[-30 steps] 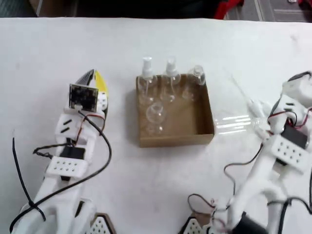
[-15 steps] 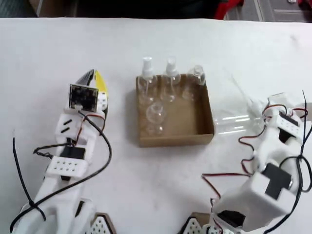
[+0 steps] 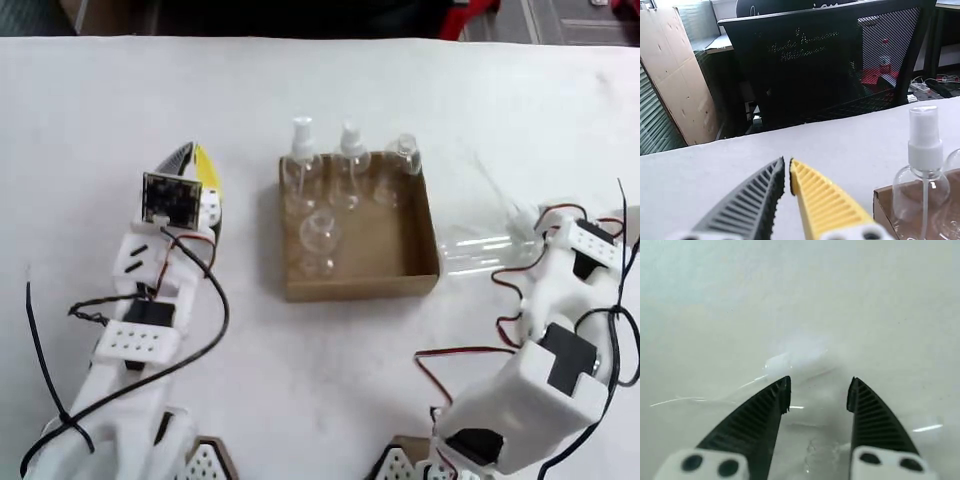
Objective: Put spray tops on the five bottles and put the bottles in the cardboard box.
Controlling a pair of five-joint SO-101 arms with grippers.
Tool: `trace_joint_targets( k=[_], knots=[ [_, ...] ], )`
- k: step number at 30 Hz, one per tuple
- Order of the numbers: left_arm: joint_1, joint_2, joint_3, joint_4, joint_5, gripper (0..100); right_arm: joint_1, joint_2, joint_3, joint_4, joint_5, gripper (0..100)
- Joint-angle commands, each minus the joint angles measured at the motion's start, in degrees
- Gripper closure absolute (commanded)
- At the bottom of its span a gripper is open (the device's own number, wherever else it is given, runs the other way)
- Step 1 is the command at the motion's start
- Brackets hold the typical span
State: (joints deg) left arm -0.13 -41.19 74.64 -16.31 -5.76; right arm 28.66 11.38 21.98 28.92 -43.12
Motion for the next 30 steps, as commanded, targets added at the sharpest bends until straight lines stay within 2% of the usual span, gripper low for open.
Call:
trace_joint_targets(
  k=[1, 9, 15, 19, 30],
  knots=[
    [0.7, -0.1, -0.5, -1.4, -0.6, 98, -1.8, 0.3, -2.6, -3.0, -4.1, 83.7],
    [0.7, -0.1, -0.4, -1.4, -0.6, 98, -2.3, 9.9, -10.1, -6.0, -4.9, 83.7],
    [0.8, -0.1, -0.4, -1.4, -0.6, 98, -1.3, 17.5, -18.5, 0.0, -5.0, 84.0],
    [1.4, -0.1, -0.4, -1.4, -1.5, 98, -0.1, 21.8, -23.3, 2.7, -4.6, 96.7],
    [1.5, -0.1, -0.4, -1.4, -3.3, 98, 5.4, 24.9, -29.3, 2.4, -4.4, 96.9]
  ],
)
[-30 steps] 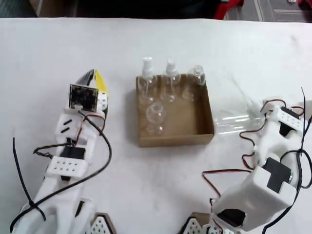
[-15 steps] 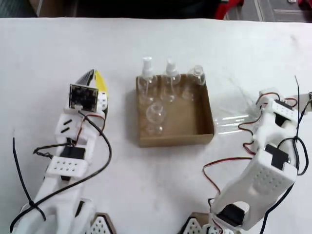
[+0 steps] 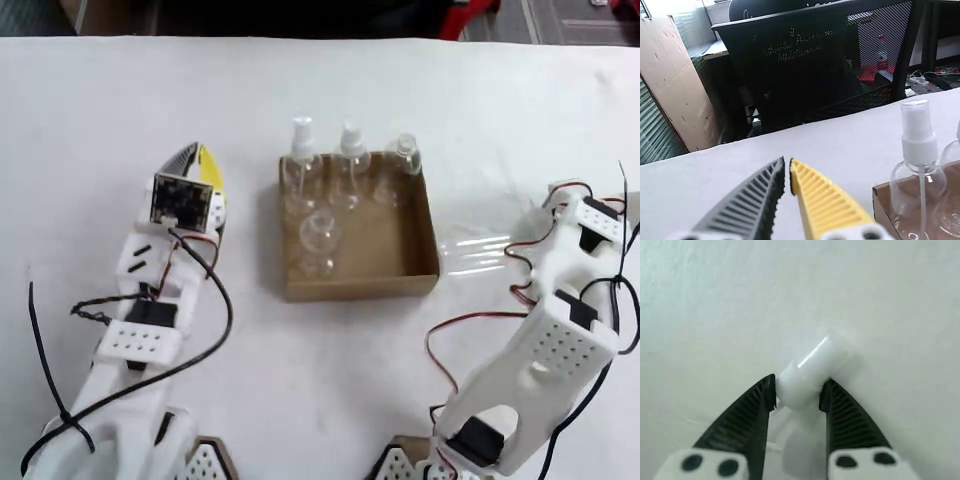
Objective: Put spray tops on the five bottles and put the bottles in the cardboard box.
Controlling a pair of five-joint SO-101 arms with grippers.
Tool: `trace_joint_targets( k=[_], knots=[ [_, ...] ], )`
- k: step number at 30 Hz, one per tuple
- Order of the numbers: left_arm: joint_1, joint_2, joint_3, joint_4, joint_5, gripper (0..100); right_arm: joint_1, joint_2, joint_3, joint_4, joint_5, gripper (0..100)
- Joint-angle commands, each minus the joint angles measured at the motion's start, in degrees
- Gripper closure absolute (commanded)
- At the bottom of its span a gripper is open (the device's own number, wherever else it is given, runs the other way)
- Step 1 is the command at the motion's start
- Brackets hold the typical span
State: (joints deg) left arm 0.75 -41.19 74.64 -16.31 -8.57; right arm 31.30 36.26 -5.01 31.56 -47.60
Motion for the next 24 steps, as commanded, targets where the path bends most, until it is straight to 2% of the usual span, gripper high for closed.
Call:
trace_joint_targets(
  k=[1, 6, 13, 18, 24],
  knots=[
    [0.6, -0.1, -0.4, -1.4, -0.5, 98, 3.0, 0.0, -2.6, -0.2, 0.1, 97.0],
    [0.6, -0.1, -0.4, -1.4, -0.6, 98, 4.4, -2.2, -4.3, 0.2, 1.0, 98.1],
    [0.6, -0.1, -0.4, -1.4, -0.7, 98, 5.1, -13.6, -4.7, 0.5, 15.8, 98.1],
    [0.6, -0.1, -0.4, -1.4, -0.7, 98, 4.6, -25.2, -5.0, 6.1, 24.5, 97.8],
    [0.6, -0.1, -0.4, -1.4, -0.7, 98, 4.0, -35.9, -4.8, 7.1, 38.3, 97.8]
  ],
)
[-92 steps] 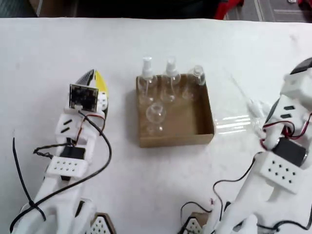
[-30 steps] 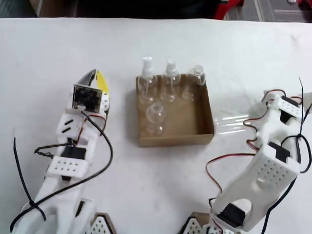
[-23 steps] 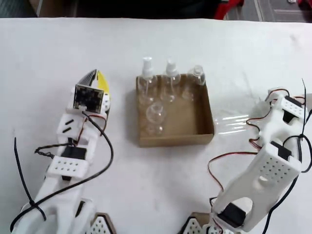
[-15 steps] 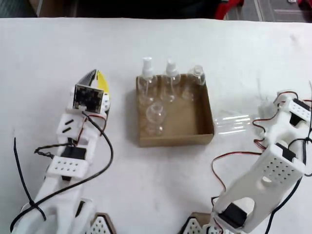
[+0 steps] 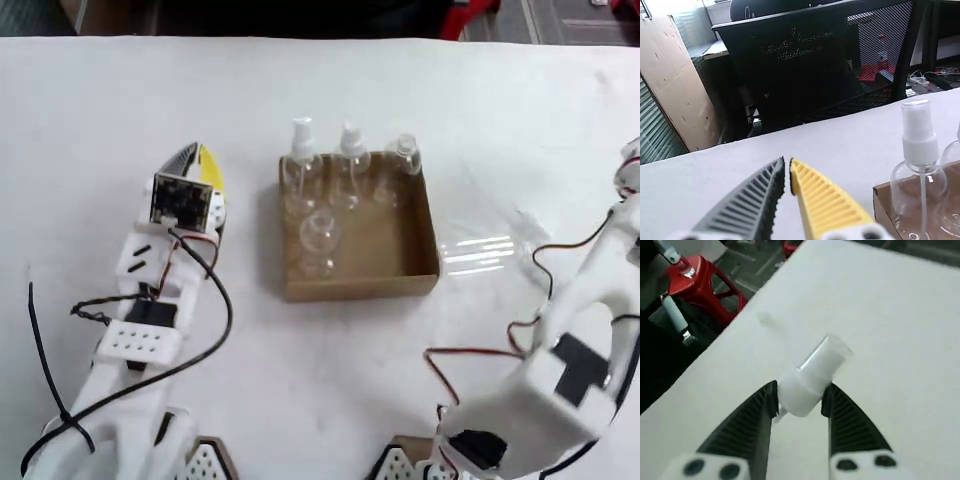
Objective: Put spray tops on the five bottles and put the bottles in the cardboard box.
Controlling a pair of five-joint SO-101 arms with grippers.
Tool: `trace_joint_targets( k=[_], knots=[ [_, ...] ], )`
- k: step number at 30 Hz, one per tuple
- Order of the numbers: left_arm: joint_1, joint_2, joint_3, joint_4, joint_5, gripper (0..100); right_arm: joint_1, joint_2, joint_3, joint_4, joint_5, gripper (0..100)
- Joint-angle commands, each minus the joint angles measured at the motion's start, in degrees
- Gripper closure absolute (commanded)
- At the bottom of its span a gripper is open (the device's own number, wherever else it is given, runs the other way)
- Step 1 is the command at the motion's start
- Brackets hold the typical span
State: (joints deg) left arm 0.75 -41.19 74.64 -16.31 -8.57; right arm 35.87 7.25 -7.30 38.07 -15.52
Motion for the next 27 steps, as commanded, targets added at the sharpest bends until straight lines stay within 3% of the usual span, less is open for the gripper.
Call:
trace_joint_targets(
  k=[1, 5, 12, 19, 27],
  knots=[
    [0.6, -0.1, -0.4, -1.4, -0.7, 98, -0.8, -8.1, -2.4, 0.7, 8.4, 97.8],
    [0.6, -0.1, -0.4, -1.4, -0.8, 98, -1.2, -11.9, -2.1, 5.5, 21.7, 97.8],
    [0.6, -0.1, -0.4, -1.4, -0.8, 98, -1.2, -12.4, -2.0, 18.4, 57.0, 98.1],
    [0.6, -0.1, -0.4, -1.4, -0.9, 98, -0.6, -4.7, -1.9, 21.4, 64.4, 98.1],
    [0.6, -0.1, -0.4, -1.4, -0.9, 98, 0.4, 15.3, -0.5, 16.0, 90.0, 97.8]
  ],
)
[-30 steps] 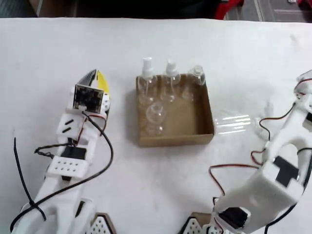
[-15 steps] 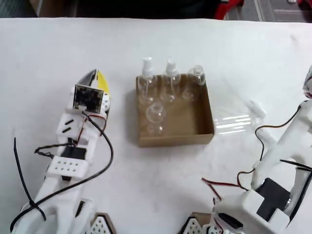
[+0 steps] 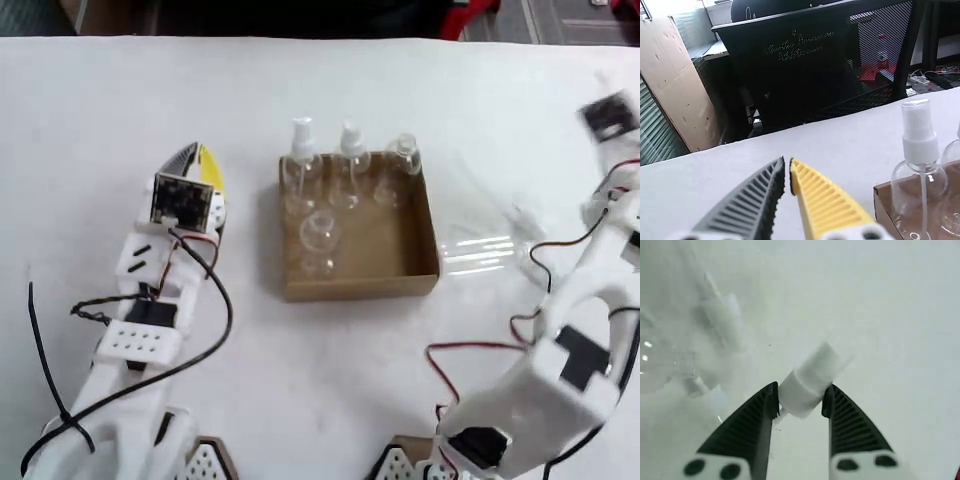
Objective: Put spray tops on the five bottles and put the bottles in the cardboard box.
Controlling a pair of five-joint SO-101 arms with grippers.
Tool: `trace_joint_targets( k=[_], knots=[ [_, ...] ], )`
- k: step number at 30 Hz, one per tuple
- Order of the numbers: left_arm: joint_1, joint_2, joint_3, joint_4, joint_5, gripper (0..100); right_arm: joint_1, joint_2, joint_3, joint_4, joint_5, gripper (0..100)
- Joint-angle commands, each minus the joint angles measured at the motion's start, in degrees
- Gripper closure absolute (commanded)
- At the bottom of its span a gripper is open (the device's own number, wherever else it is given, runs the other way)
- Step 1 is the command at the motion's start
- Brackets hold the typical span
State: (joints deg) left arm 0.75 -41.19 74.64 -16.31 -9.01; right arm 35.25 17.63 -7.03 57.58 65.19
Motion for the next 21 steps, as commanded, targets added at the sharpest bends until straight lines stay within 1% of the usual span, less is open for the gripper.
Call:
trace_joint_targets(
  k=[1, 3, 5, 8, 10, 11, 13, 15, 16, 19, 21],
  knots=[
    [0.6, -0.1, -0.4, -1.4, -0.4, 98, 1.4, 7.3, -0.8, -5.2, 12.0, 97.8],
    [0.6, -0.1, -0.4, -1.4, -0.4, 98, 1.5, 11.5, -0.8, -8.7, 16.9, 97.8],
    [0.6, -0.1, -0.4, -1.4, -0.4, 98, 1.4, 14.9, -0.8, -11.6, 19.4, 98.1],
    [1.5, -0.1, -0.4, -1.4, -0.5, 98, 1.2, 17.7, -0.9, -14.3, 19.7, 97.8],
    [1.5, -0.1, -0.1, -1.4, -0.5, 98, 1.2, 17.4, -0.9, -14.1, 19.5, 97.2],
    [1.5, -0.1, 0.0, -1.4, -0.5, 98, 1.2, 17.0, -0.8, -14.1, 19.5, 95.4],
    [1.5, -0.1, 0.0, -1.4, -0.5, 98, 1.0, 16.7, -0.4, -14.0, 19.4, 88.4],
    [1.5, -0.1, 0.0, -1.4, -0.5, 98, 1.0, 16.4, -0.4, -12.9, 19.4, 81.4],
    [1.5, -0.1, 0.0, -1.4, -0.5, 98, 0.9, 16.3, -0.8, -11.6, 19.4, 79.5],
    [1.5, -0.1, 0.0, -1.4, -0.5, 98, 0.2, 14.8, -1.7, -7.2, 19.3, 79.6],
    [1.5, -0.1, 0.0, -1.4, -0.5, 98, -0.4, 13.3, -2.9, -3.3, 16.5, 81.2]
  ],
)
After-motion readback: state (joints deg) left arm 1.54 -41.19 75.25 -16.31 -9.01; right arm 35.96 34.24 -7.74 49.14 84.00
